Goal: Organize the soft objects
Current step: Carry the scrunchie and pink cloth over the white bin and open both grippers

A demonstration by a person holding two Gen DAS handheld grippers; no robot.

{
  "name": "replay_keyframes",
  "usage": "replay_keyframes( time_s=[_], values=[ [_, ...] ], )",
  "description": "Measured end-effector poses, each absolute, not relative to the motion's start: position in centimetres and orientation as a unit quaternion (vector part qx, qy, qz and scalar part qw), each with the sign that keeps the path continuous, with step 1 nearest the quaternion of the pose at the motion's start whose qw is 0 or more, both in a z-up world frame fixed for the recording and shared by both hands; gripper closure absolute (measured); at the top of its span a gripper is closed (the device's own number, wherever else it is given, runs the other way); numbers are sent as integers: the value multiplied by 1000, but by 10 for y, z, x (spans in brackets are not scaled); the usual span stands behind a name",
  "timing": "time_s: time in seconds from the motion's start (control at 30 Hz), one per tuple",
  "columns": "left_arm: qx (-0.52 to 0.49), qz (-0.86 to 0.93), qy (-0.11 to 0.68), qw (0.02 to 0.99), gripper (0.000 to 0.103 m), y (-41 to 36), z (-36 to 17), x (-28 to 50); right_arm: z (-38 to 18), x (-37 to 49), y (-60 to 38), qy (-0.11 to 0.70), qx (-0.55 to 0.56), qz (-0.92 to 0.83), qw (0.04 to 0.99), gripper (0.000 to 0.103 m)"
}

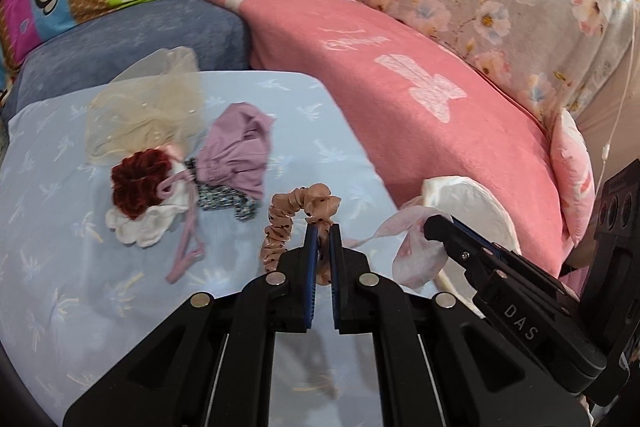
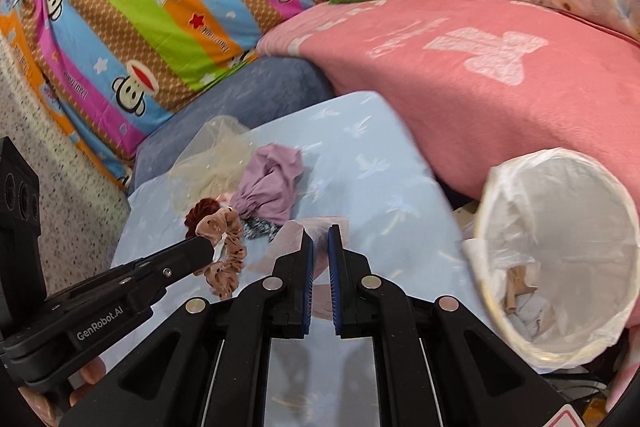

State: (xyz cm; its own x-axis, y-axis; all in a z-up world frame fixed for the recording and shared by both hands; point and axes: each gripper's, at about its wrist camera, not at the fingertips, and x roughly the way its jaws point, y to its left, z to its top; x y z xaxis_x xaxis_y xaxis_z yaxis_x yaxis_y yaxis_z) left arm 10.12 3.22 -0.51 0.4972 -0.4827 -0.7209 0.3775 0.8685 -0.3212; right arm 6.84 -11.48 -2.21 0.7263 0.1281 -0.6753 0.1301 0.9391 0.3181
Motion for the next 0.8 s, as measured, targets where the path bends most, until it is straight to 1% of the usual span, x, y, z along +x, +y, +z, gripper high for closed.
replay_keyframes(
  time_s=[0.37,0.8],
  values=[
    [-25,-312,425,849,97,-38,9,83,-10,27,-188,335,207,-63,917,96],
    [14,-375,422,825,97,-110,15,67,-11,-14,-259,308,240,-130,911,96]
  ],
)
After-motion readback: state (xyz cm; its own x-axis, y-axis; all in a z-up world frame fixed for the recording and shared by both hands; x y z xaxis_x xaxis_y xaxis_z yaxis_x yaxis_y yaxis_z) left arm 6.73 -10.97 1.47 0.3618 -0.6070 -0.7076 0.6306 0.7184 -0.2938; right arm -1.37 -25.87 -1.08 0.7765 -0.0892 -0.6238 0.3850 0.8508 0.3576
